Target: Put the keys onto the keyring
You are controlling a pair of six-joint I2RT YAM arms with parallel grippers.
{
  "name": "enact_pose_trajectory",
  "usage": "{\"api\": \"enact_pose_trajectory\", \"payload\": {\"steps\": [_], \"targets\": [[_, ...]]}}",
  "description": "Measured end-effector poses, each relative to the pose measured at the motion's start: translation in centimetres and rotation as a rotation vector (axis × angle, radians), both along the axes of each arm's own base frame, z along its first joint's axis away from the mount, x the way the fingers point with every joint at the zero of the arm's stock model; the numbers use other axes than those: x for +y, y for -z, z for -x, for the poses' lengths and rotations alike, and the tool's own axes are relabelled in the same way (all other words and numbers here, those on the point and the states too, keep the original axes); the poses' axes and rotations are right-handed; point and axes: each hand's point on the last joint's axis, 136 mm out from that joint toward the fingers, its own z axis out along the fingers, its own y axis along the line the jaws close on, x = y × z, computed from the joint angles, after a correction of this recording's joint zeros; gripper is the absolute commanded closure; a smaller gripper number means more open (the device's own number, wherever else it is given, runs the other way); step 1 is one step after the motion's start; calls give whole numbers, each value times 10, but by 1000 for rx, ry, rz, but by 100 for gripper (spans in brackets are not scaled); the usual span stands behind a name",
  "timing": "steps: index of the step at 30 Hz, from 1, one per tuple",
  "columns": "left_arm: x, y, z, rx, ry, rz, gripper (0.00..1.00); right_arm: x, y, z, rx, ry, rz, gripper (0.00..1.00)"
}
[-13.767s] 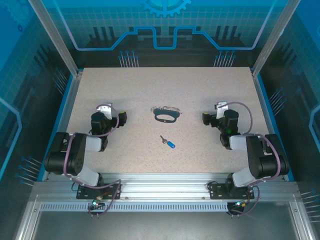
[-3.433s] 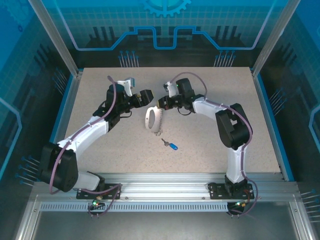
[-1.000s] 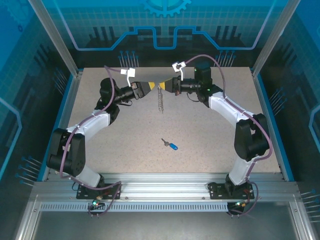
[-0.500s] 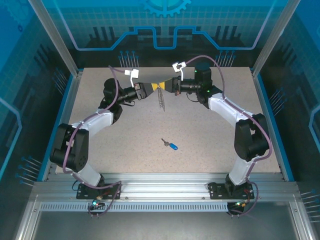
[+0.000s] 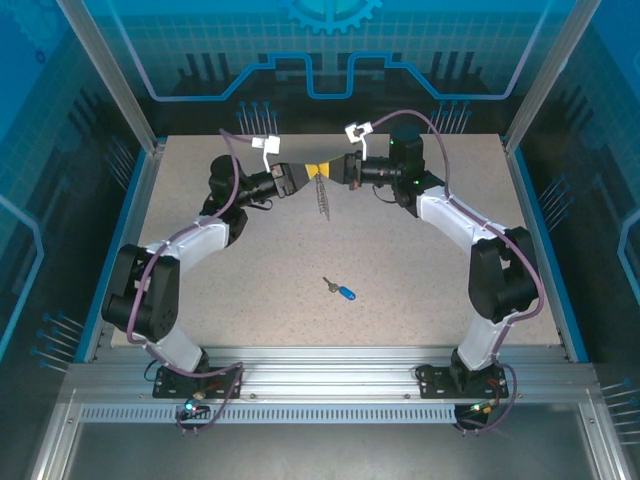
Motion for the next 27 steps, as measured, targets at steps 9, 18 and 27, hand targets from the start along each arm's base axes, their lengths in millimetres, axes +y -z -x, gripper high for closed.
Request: {"api": "enact_pose_trajectory", "payload": {"steps": [9,18,27], "targets": [[-4,2,1,8,8,1,82,2,0,3,5,-10,-6,100],[-4,2,-2,-3,4,3,100,0,-1,1,5,-4,-10,100],[-7,-2,3,-28,23,7,100,-7,1,-2,28,26,-14,60]]}}
